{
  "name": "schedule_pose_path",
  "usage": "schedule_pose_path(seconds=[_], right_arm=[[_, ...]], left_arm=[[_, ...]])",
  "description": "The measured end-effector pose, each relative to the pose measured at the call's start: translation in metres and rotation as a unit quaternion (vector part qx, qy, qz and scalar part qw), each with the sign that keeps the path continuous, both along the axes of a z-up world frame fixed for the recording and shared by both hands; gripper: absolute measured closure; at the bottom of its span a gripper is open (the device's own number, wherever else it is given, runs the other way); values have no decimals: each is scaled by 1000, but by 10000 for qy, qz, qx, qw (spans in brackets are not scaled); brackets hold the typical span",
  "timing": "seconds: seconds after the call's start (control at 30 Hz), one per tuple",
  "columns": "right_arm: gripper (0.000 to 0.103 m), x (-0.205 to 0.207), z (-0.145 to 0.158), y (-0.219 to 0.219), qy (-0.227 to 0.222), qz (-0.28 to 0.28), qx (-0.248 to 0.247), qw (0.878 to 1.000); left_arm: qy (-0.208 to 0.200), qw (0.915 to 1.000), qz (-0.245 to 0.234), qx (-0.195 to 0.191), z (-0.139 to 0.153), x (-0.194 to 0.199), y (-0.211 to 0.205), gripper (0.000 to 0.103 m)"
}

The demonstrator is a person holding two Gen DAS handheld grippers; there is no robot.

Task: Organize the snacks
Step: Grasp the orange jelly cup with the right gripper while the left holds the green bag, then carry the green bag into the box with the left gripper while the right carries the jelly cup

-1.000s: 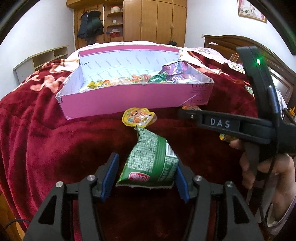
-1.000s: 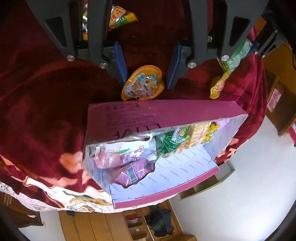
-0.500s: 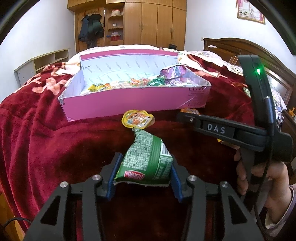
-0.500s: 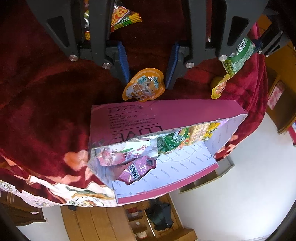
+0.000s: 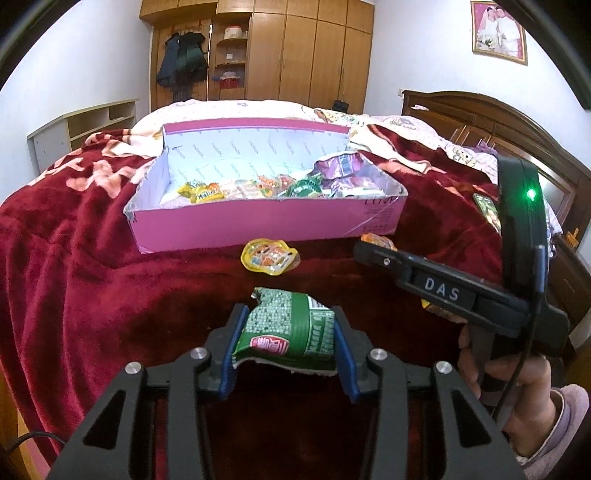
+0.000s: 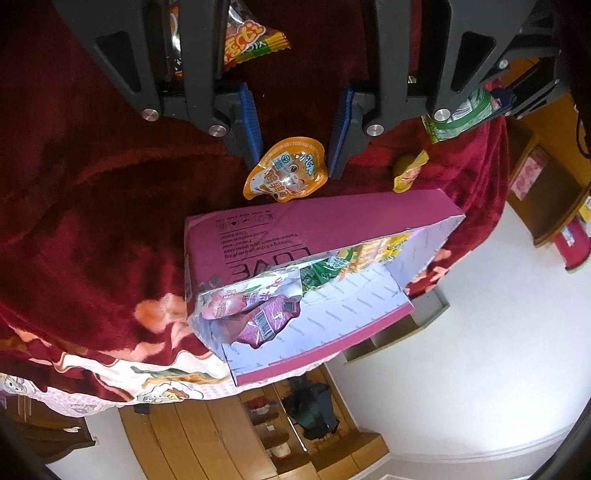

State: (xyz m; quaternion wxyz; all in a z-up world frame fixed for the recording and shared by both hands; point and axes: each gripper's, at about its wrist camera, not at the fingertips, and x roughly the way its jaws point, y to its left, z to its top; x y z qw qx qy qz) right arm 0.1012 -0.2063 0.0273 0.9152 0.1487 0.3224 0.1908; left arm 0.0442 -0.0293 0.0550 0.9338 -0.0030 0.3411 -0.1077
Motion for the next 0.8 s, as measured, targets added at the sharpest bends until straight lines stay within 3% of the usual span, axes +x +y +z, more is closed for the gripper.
schedule_pose_path(seconds=[0.2,0.53,0.8], right_arm=[[68,-6,2,1,-96,75,12,9999],[68,-7,1,1,-93,116,36,9999],[68,-7,1,0,-99,127,66,9998]], left_arm=[[-92,9999,47,-8,6,-2,5,57],[201,9995,43,235,-15,6,2,54],[85,9996,13,268,-16,3,0,57]])
